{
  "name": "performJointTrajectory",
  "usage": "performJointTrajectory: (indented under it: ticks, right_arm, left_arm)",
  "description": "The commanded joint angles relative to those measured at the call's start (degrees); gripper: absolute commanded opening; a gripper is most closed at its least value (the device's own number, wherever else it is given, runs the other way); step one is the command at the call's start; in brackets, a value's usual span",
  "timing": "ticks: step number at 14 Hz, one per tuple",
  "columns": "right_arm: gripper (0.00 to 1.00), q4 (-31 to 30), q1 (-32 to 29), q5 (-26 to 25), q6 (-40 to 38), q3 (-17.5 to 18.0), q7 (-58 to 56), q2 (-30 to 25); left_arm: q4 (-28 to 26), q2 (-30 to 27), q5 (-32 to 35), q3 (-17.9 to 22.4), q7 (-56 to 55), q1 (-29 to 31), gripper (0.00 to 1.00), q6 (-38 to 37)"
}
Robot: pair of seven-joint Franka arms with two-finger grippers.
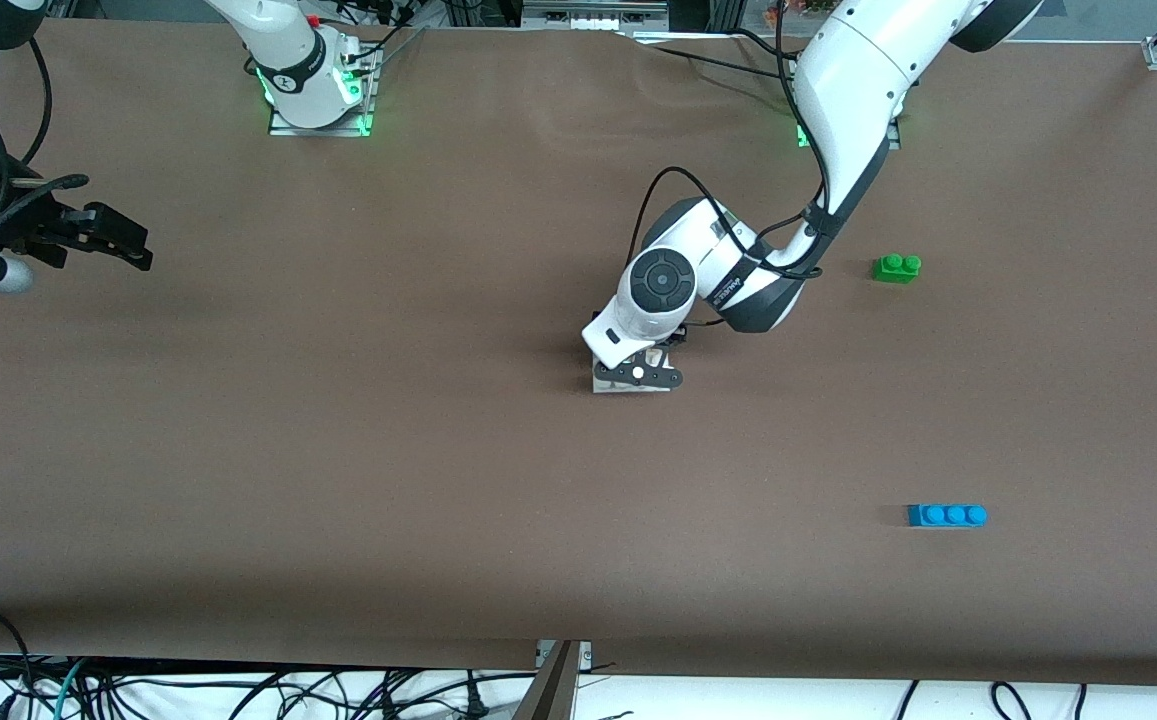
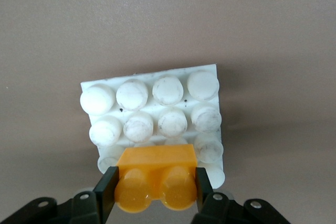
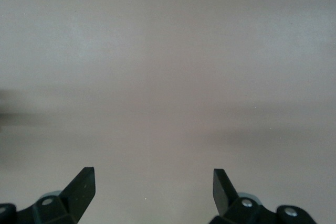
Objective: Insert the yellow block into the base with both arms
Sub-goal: 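Lower and press the yellow brick onto the base plate studs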
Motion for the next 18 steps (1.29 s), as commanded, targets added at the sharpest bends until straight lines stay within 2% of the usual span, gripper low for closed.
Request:
performJointTrajectory:
  ticks: [1, 12, 18]
  right_arm:
    - [0.99, 0.9, -0.6, 1.0, -0.2, 0.3, -0.3, 0.2]
    - [0.99, 0.9, -0.6, 1.1, -0.7, 0.3, -0.3, 0.2]
    - [0.99, 0.9, -0.6, 1.1, -0.7, 0.3, -0.3, 0.2]
  left_arm:
    - [1.1, 0.9, -0.2, 0.5, -1.3, -0.8, 0.39, -0.2]
    - [0.9, 2.0, -0.3, 1.5, -1.5, -0.8, 0.39, 1.9]
    - [0.6, 1.9, -0.3, 1.4, -4.6, -1.3, 0.43, 1.7]
